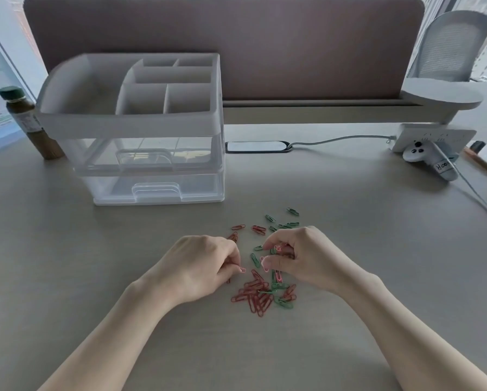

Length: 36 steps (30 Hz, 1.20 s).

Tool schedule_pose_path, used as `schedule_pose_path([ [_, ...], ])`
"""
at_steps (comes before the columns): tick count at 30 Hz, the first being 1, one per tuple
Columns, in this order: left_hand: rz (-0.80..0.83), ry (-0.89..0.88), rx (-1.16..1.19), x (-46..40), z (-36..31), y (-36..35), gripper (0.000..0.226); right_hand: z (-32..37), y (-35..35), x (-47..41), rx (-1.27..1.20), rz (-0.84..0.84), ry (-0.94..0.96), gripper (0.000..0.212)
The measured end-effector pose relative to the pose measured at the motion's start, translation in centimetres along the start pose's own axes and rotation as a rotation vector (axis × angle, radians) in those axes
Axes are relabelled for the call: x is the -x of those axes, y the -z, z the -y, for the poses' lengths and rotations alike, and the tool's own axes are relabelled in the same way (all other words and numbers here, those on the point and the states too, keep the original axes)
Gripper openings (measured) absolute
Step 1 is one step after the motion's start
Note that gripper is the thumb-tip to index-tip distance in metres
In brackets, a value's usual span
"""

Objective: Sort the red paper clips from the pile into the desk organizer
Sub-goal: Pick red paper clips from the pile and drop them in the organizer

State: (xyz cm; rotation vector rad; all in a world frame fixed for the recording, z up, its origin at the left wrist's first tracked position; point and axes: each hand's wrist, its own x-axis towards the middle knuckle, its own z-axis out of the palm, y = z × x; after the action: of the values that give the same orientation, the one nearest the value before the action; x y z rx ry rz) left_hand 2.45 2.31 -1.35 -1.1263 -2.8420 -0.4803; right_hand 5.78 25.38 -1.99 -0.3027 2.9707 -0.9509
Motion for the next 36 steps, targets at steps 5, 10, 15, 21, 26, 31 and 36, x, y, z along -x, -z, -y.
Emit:
schedule_pose_path([
  [5, -0.003, 0.089, -0.002, 0.4, 0.0, 0.0, 0.019, 0.6, -0.2, -0.5, 0.123, 0.022, 0.007, 0.023],
  [10, -0.058, 0.259, 0.505, 0.6, 0.0, 0.5, 0.02, 1.3, 0.0, -0.5, 0.207, 0.013, -0.006, 0.015],
  [15, -0.11, 0.46, 1.504, -0.5, -0.7, 0.0, 0.011, 2.0, 0.2, -0.9, 0.231, 0.085, -0.059, 0.014],
  [21, -0.111, 0.538, 2.223, -0.9, -0.8, -0.9, 0.025, 2.4, 0.5, -0.9, 0.171, 0.193, -0.082, 0.014],
  [26, -0.133, 0.559, 2.323, -1.0, -0.6, -1.2, 0.024, 2.5, 1.3, -0.5, 0.04, 0.182, -0.073, 0.018],
  [31, -0.101, 0.624, 2.363, -1.0, -0.9, -1.0, 0.024, 0.6, 2.8, 0.2, -0.432, 0.063, -0.119, 0.028],
  [36, -0.004, 0.631, 2.417, -0.9, -1.8, -1.0, 0.022, -1.2, 2.6, 0.3, -1.391, 0.003, -0.348, 0.016],
])
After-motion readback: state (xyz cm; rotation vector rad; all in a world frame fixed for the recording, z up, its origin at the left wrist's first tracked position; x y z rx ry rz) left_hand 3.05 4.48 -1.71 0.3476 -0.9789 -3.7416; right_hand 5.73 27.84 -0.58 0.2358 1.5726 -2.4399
